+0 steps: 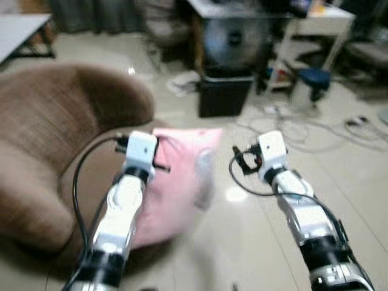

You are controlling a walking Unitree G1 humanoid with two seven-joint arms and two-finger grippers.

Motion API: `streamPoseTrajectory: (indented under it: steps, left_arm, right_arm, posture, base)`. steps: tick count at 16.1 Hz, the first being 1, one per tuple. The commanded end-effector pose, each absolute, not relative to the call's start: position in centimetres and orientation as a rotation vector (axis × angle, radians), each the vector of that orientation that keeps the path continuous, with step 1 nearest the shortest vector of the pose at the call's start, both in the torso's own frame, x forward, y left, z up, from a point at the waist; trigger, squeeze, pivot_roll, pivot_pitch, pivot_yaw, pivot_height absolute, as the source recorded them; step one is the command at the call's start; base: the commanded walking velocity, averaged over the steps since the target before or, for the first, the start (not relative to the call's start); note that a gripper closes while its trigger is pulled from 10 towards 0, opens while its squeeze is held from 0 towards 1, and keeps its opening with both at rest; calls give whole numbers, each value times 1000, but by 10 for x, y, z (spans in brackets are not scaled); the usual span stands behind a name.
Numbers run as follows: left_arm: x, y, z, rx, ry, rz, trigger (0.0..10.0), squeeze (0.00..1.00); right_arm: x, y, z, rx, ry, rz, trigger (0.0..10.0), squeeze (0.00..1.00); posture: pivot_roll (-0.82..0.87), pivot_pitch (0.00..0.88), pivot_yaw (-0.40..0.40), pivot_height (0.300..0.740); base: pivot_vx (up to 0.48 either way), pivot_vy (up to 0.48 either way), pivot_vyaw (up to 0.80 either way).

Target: Move the pillow to the sofa from floor

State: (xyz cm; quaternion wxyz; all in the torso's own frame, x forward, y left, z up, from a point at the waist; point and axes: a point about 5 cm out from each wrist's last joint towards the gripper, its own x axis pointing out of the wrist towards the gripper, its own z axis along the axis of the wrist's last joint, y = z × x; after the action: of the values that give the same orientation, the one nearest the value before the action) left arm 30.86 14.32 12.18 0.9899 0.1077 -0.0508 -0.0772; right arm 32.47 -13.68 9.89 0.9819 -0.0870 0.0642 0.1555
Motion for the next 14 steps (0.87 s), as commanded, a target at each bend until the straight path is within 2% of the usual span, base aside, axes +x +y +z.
streamPoseTrajectory:
  steps: [1,10,14]
  left_arm:
    - [312,149,133,223,-153,-136,10000,0]
    - [312,152,132,233,-148,-122,10000,0]
    - [317,162,126,292,-84,-76,10000,0]
  right_arm:
    - [326,-127,106,-182,94,348,10000,0]
    - [323,-120,99,-174,123,408,10000,0]
    - [321,-120,99,-184,122,455,10000,0]
  posture:
    - [96,0,-34,740]
    - [106,0,-42,740]
    - [103,0,-40,740]
  base:
    - [349,0,800]
    - [344,0,0]
    - [0,0,0]
